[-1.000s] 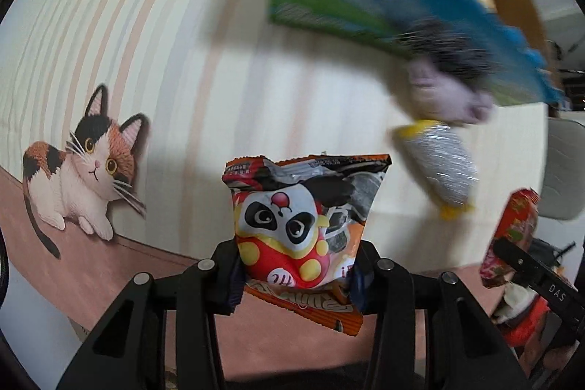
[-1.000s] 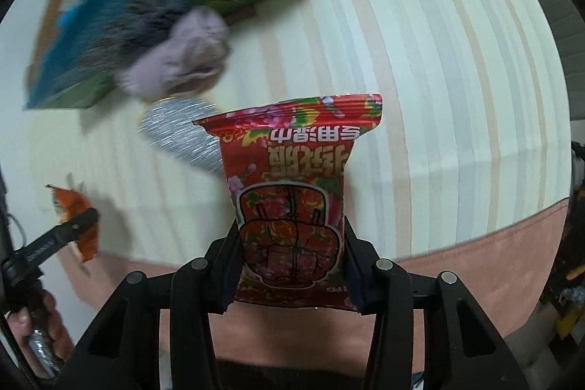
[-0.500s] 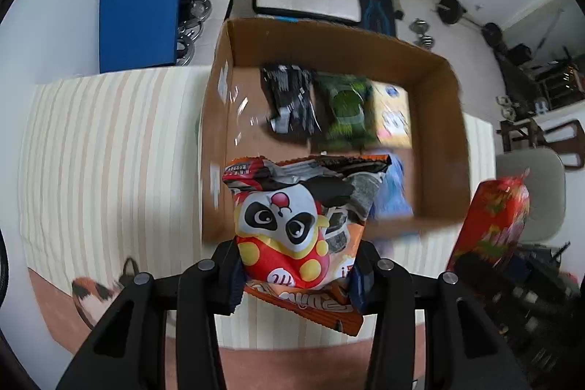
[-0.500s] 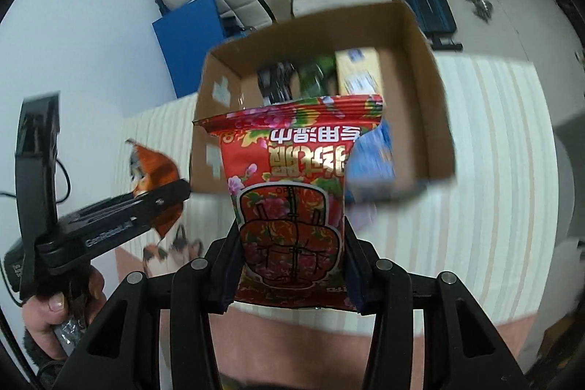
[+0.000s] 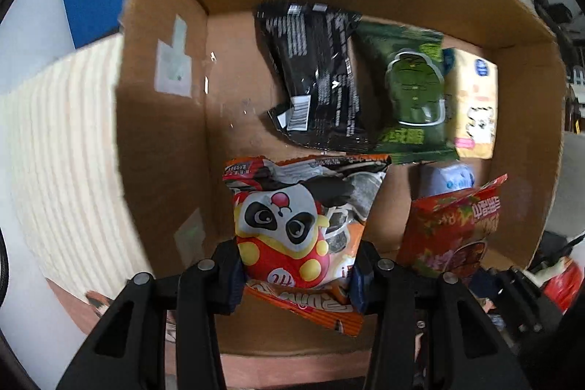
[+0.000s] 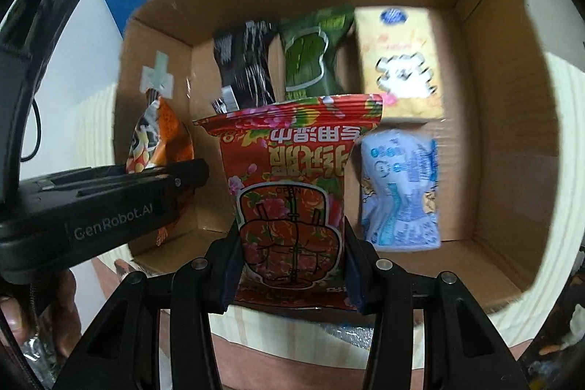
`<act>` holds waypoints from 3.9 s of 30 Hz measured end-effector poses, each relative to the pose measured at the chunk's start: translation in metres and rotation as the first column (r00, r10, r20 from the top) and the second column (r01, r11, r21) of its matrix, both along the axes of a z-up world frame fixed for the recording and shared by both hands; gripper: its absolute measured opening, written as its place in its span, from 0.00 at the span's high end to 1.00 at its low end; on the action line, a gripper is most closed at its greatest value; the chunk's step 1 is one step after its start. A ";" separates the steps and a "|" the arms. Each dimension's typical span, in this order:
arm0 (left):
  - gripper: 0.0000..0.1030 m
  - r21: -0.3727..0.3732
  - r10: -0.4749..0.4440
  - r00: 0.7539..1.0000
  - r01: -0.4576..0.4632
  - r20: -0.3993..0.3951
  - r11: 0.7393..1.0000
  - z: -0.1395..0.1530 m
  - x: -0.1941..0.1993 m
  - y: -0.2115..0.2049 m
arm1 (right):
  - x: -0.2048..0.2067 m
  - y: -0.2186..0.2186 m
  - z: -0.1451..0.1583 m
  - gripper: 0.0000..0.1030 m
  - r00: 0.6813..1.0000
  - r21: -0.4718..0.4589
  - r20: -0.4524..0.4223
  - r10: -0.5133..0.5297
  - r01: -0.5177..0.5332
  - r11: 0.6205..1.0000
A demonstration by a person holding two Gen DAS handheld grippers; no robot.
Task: Organize soft objects
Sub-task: 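Place both snack bags into the box and open both grippers, then grasp the silver sponge with right gripper while left gripper grasps the lilac sock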
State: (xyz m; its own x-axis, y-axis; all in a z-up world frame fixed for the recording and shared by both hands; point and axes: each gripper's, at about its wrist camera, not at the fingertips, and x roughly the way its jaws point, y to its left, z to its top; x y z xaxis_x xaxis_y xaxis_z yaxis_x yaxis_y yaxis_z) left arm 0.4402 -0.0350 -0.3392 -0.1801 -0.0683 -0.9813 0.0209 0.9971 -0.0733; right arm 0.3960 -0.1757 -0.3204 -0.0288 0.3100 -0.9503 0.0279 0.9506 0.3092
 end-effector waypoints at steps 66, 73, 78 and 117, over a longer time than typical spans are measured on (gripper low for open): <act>0.03 0.069 0.274 0.927 -0.301 0.256 0.951 -0.022 -0.256 0.086 | -0.155 0.013 -0.090 0.34 0.970 -0.263 -0.009 0.243 -0.237 0.935; 0.03 -0.194 0.346 0.917 -0.309 0.198 0.931 -0.034 -0.220 0.019 | -0.181 -0.067 -0.089 0.41 1.000 -0.249 -0.027 0.015 -0.021 0.968; 0.03 -0.380 0.474 0.875 -0.408 0.096 0.830 -0.064 -0.204 -0.007 | -0.199 -0.117 -0.083 0.41 0.996 -0.274 -0.023 -0.090 0.081 0.958; 0.36 -0.413 0.768 0.620 -0.749 -0.160 0.518 -0.072 -0.315 0.113 | -0.278 -0.158 -0.118 0.38 0.998 -0.170 -0.029 -0.062 0.056 0.984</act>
State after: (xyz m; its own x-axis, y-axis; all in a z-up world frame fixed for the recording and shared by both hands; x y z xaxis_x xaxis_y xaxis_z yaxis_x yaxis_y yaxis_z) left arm 0.1253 0.0777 -0.4116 0.1697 -0.5428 -0.8225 -0.7166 0.5050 -0.4811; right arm 0.1176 -0.3333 -0.4386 -0.0487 0.1471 -0.9879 0.0934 0.9854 0.1422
